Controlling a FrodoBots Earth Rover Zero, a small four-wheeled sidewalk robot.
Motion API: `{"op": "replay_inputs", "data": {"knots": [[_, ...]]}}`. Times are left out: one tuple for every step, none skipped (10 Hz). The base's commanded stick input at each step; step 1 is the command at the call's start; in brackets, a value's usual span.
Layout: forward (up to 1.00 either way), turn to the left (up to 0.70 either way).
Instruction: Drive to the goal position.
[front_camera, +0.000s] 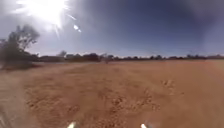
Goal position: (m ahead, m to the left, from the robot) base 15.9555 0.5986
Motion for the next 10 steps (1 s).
{"op": "replay_inputs", "data": {"knots": [[0.5, 0.0], [0.5, 0.0], [0.5, 0.0], [0.5, 0.0], [0.5, 0.0], [0.5, 0.0], [0.5, 0.0], [0.5, 0.0], [0.5, 0.0], [0.5, 0.0]]}}
